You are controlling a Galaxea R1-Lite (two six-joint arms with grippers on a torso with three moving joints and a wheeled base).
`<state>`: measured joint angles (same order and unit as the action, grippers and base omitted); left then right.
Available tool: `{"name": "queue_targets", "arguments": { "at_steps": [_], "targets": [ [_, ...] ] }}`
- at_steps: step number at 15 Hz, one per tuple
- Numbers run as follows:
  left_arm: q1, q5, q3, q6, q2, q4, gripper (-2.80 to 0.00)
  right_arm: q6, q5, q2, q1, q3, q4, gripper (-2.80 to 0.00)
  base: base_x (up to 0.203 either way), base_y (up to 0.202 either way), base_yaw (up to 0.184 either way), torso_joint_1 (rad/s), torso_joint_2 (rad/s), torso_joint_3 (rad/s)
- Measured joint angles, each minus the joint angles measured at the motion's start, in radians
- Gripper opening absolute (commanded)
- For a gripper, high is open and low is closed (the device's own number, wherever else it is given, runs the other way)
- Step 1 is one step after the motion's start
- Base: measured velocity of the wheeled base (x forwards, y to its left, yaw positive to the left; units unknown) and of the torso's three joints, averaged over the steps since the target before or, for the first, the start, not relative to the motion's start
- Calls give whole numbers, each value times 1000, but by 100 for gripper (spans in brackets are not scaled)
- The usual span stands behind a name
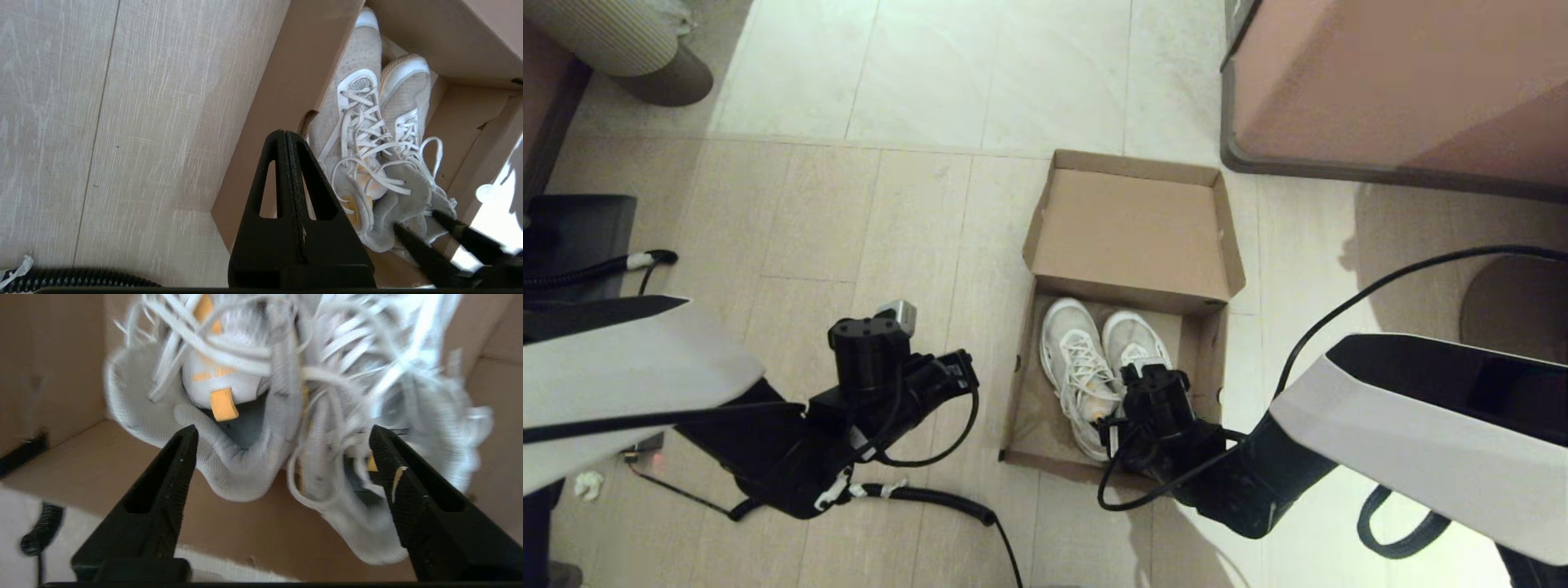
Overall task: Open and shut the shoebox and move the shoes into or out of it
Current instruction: Put the shoes out of the shoe box
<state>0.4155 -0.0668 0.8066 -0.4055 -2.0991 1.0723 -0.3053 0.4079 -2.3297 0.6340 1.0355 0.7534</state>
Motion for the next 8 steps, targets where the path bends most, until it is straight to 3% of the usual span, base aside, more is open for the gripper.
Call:
{"name": "queue_targets", "arguments": {
  "at_steps": [7,8],
  "targets": [
    [-1,-1,-7,-3,22,0,-280,-2,3,-119,-23,113,-7,0,0,0,0,0,0,0],
    [-1,-1,-9,-3,26,0,-280,-1,3,-130,-28,136,-13,-280,0,0,0,0,0,0]
  ]
}}
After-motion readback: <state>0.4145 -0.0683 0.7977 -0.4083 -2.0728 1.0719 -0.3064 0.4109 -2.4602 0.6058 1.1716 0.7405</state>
